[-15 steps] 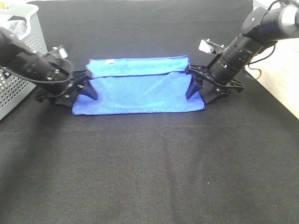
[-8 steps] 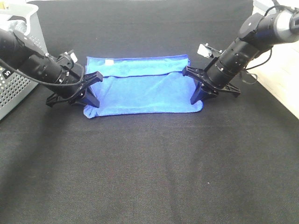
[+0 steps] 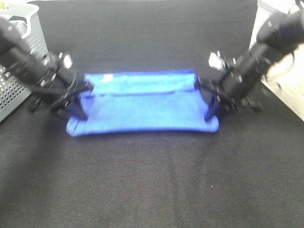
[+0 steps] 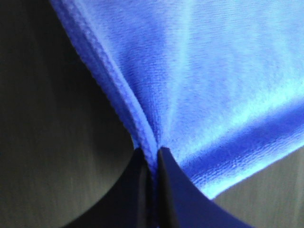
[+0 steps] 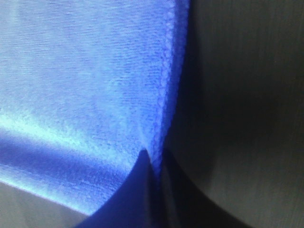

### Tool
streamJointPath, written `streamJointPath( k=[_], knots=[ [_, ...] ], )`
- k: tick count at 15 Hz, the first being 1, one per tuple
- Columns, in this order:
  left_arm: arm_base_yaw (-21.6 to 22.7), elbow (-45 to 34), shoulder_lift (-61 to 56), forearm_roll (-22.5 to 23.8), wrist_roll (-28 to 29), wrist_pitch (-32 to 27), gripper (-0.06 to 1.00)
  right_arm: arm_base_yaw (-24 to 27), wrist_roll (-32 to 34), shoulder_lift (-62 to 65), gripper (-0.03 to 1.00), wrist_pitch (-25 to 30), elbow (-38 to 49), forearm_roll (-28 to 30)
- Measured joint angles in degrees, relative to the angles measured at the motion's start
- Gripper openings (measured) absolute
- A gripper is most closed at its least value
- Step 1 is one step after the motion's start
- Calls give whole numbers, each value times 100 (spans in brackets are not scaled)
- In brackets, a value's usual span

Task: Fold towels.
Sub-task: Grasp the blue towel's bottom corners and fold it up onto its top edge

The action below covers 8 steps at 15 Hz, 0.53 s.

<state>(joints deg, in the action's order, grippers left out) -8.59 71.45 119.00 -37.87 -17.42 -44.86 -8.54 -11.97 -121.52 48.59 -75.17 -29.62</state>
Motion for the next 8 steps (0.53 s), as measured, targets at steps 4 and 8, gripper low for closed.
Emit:
streamJointPath(
  k=[4,8],
  knots=[
    [-80,-1077,-607,0,6,281,3,-6,-602,676,0,-435,1226,-521],
    [-80,-733,-791,11,264,527,3,-6,-688,814,0,-607,814,-476]
  ],
)
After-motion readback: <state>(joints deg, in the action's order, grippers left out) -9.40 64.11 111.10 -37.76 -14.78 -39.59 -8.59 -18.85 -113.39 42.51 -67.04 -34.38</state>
